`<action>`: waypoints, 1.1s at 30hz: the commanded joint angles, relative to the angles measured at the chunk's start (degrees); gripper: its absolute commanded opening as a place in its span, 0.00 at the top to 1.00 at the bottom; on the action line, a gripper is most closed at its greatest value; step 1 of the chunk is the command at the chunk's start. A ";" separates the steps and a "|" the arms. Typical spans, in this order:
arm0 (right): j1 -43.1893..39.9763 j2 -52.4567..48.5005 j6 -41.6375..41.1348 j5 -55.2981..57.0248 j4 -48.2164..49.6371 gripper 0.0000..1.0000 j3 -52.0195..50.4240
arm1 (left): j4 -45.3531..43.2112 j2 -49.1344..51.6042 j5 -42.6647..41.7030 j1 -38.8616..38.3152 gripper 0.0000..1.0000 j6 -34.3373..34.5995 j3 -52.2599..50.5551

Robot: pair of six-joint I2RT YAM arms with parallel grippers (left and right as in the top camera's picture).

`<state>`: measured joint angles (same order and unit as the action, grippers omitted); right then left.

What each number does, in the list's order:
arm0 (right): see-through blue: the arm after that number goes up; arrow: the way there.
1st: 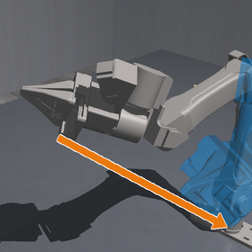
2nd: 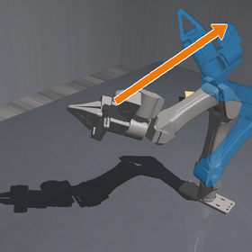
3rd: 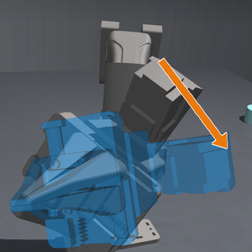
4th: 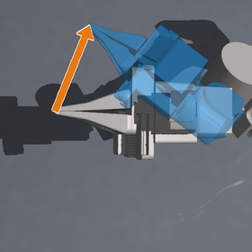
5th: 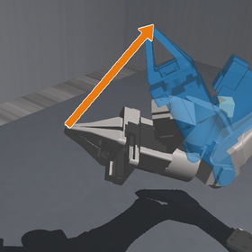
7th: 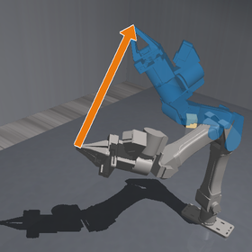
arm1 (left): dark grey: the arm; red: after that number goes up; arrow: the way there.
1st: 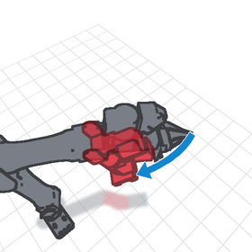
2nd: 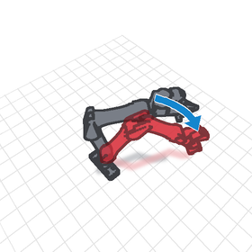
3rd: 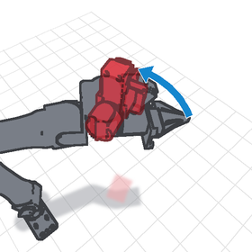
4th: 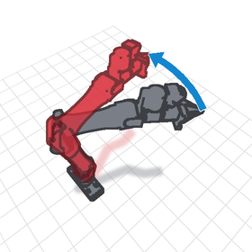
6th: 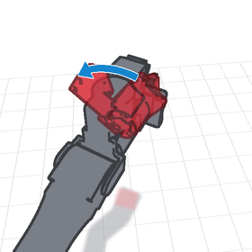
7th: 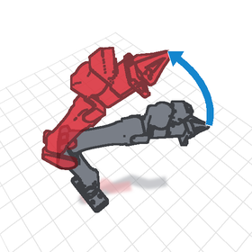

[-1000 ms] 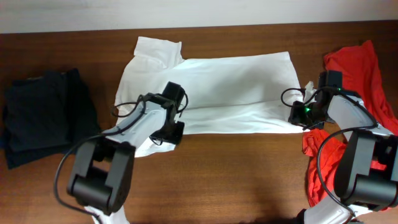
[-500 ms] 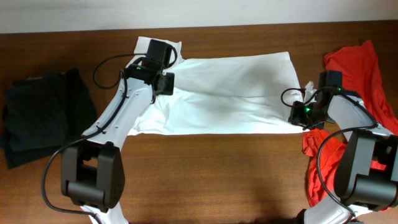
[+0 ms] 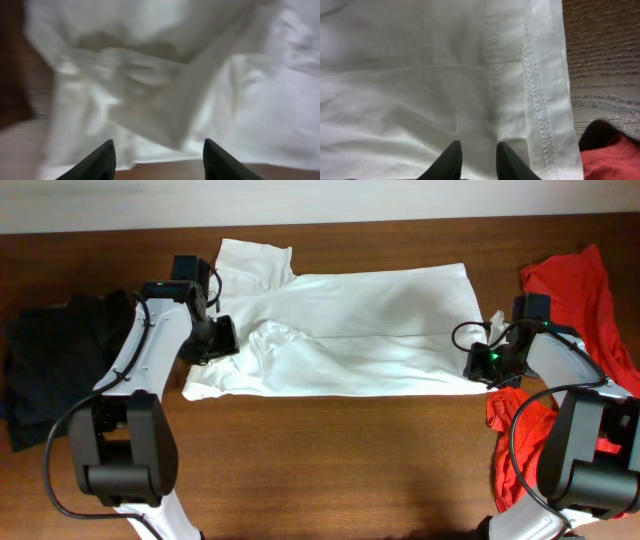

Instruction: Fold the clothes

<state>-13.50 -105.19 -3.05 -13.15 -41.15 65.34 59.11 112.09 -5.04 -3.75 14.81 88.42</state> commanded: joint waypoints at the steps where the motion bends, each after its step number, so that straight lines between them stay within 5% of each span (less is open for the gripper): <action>1: 0.35 -0.35 -0.20 0.26 0.00 0.73 -0.46 | 0.02 0.52 -5.68 -1.16 0.45 -1.25 -1.62; 3: 0.35 -0.35 -0.20 0.26 -0.02 0.73 -0.46 | -1.38 0.68 -4.33 -1.33 0.44 -1.20 -3.39; 6: 0.35 -0.35 -0.20 0.26 -0.04 0.73 -0.46 | -11.87 1.79 1.86 -1.33 0.87 -1.20 -7.56; 9: 0.35 -0.35 -0.20 0.26 -0.24 0.73 -0.46 | -18.84 1.79 1.90 -1.33 0.99 -1.18 -7.28; 15: 0.35 -0.35 -0.20 0.26 0.04 0.73 -0.46 | -21.20 1.79 5.31 2.64 0.97 -0.28 -0.09; 18: 0.35 -0.35 -0.20 0.28 0.02 0.73 -0.46 | -16.24 1.92 5.25 4.57 0.30 0.39 0.33; 20: 0.35 -0.35 -0.20 0.26 0.00 0.73 -0.46 | -5.18 1.92 3.91 4.57 0.20 0.39 0.33; 23: 0.35 -0.35 -0.20 0.26 0.04 0.73 -0.46 | 12.48 1.92 0.15 4.55 0.20 0.39 -0.02; 24: 0.35 -0.35 -0.20 0.26 0.04 0.73 -0.46 | 14.03 1.92 0.37 4.57 0.30 0.37 -0.76; 26: 0.35 -0.35 -0.22 0.26 -0.02 0.73 -0.46 | 11.65 1.92 0.28 4.57 0.54 0.50 -3.74; 33: 0.35 -0.35 -0.22 0.26 -0.20 0.73 -0.46 | -5.51 2.01 -1.55 4.52 0.54 1.92 -14.32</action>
<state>-13.50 -105.23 -3.03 -13.15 -41.34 65.28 56.84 113.91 -5.65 0.89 16.25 76.55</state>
